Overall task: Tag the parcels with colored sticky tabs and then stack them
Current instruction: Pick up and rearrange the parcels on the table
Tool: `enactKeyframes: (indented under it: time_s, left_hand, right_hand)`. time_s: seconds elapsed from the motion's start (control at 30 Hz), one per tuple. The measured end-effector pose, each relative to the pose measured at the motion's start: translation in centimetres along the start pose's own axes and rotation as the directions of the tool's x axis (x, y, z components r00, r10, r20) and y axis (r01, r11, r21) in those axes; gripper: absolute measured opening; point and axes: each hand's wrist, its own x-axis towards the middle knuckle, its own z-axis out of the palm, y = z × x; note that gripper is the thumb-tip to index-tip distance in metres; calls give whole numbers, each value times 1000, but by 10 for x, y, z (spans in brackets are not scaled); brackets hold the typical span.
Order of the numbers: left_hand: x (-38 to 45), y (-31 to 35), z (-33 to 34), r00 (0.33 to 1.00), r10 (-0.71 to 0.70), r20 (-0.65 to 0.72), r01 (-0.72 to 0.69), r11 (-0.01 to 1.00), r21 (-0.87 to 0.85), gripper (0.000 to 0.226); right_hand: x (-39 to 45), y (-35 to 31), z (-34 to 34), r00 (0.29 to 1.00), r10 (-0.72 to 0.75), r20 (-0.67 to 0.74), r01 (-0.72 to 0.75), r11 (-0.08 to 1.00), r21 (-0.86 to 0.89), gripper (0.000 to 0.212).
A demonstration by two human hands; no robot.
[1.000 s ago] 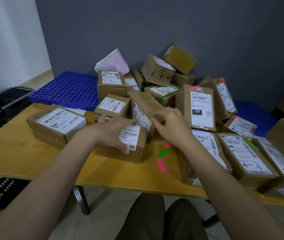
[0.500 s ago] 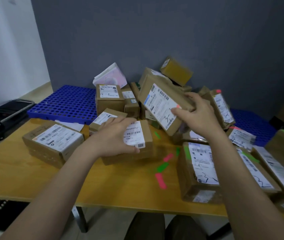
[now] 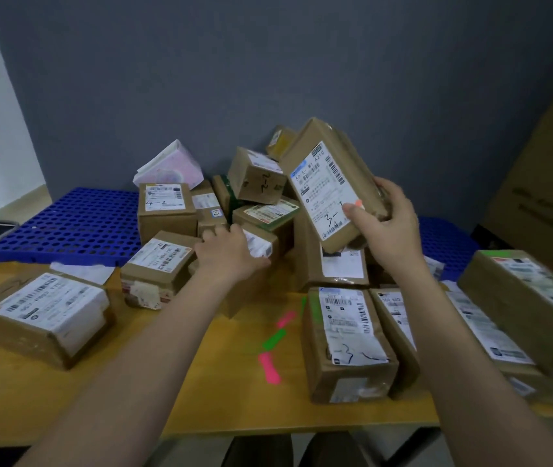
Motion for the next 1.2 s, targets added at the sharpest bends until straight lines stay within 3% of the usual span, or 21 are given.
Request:
enactKeyframes:
  time_s: [0.17,0.27,0.3,0.37,0.43,0.5,0.6,0.67,0.83,0.97,1.1,1.2]
  left_hand:
    - [13,8,16,990,-128,65,124,990,64,100]
    - [16,8,12,997,-79,18,81,977,-199,106]
    - [16,10,6,998,-47,-39,29,927,-375,100]
    - [15,15,-10,990,20,-142,-116,700,-704,88]
    - [14,21,-26,983,108,-151,-183,444,-877,94]
    - [12,25,-35,983,165,-82,-125,269,-955,100]
    - [14,20,-33,978,209,-16,-40,112,-993,77]
    - [15,11,-29,971,237,22,-8,123,-992,64]
    - [15,-8,-19,940,303,158,114,159,-981,102]
    - [12,-12,-10,967,231,110,107,22,-994,90]
    - [14,-16,-23,995,95,-12,2,-139,-990,85]
    - [7,-11,-30,996,65,-65,-43,-291,-956,85]
  right_hand:
    - [-2,5,-4,998,13,57,-16,999,51,61]
    - [-4,4,-10,988,41,146,-62,988,143,59]
    - [-3,4,-13,983,45,177,-76,983,169,59]
    - [0,5,-20,971,49,234,-95,977,191,57]
    - [3,4,-25,951,54,305,-124,969,214,57]
    - [4,2,-28,925,41,378,-150,953,264,54]
    - [4,3,-31,911,12,412,-156,935,317,55]
    - [5,7,-33,925,10,379,-159,918,364,69]
    - [11,3,-35,938,13,347,-190,855,482,87]
    - [9,-7,-31,939,79,335,-227,874,430,74]
    - [-5,-12,-21,868,113,484,-273,922,275,50]
    - [-20,-16,-1,832,166,529,-371,876,309,37]
